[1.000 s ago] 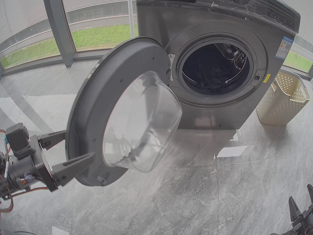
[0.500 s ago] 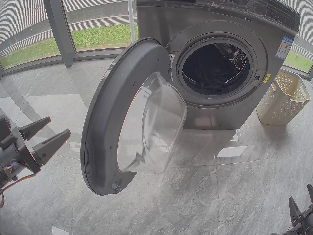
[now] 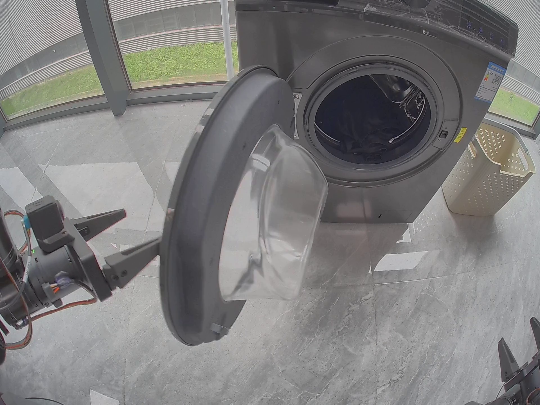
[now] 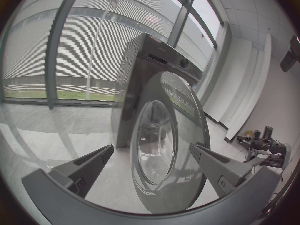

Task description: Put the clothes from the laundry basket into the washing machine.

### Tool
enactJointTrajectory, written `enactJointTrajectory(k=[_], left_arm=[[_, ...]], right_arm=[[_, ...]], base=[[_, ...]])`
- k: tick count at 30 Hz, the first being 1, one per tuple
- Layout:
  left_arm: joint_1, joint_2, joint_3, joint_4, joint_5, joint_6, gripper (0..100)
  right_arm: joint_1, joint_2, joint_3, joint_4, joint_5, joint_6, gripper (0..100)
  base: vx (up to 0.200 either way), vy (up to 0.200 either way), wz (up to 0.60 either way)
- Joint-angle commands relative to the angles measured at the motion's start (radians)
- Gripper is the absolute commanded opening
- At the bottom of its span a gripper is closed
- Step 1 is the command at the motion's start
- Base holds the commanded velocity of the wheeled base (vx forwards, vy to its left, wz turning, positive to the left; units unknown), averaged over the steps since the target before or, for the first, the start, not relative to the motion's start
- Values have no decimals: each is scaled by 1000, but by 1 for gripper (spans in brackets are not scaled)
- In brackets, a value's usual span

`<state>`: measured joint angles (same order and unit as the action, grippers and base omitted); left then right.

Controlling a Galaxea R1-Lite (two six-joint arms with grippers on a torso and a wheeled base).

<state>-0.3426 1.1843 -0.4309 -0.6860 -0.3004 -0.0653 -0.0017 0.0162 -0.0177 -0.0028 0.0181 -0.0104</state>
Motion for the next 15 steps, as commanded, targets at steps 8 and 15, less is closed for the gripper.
enactJointTrajectory(k=[8, 15], left_arm=[[-200, 244, -170, -56, 46, -2, 100], [-270, 391, -276, -156, 106, -28, 100]], right_arm=[[0, -13, 18, 0, 0, 0, 100], [0, -13, 18, 0, 0, 0, 100]], base=[[0, 0, 0], [0, 0, 0]])
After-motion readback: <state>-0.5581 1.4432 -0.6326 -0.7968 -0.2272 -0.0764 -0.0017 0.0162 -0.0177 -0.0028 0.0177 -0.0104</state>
